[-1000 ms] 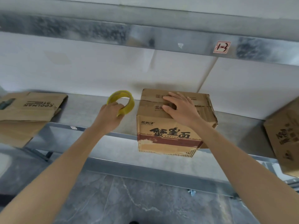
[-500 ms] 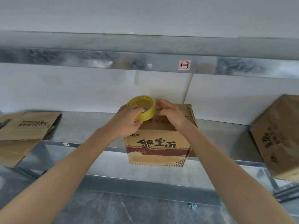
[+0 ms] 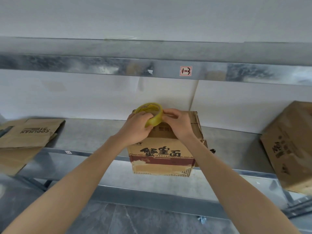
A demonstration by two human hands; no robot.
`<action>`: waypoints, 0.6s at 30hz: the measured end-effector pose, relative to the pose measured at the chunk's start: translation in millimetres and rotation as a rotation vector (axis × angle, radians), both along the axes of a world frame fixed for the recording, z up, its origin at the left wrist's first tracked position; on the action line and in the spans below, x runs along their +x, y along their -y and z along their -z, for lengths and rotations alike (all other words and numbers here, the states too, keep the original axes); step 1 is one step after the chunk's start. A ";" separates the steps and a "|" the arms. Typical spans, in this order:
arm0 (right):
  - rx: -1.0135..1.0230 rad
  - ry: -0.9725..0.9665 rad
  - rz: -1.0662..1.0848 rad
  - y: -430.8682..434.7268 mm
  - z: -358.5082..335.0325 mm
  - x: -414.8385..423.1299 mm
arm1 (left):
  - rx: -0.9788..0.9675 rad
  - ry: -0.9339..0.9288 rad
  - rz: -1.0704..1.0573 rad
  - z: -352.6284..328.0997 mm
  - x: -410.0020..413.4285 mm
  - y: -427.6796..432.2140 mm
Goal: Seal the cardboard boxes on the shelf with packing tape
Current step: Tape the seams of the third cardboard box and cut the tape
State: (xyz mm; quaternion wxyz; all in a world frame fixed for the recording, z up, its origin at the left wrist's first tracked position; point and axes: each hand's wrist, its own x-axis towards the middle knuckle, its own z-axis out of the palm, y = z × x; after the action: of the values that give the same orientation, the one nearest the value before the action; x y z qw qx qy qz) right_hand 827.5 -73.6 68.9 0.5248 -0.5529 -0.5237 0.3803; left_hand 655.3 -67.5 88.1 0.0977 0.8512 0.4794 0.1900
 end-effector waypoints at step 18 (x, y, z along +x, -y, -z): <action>0.333 0.336 0.193 26.1 -6.1 0.6 | -0.229 0.422 -0.107 -19.0 -2.1 11.2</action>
State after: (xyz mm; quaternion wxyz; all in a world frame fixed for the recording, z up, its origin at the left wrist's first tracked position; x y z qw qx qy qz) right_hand 828.1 -99.7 75.0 0.5484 -0.5616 -0.6037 0.1397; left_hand 653.2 -78.7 107.1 0.2813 0.7493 0.5113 0.3131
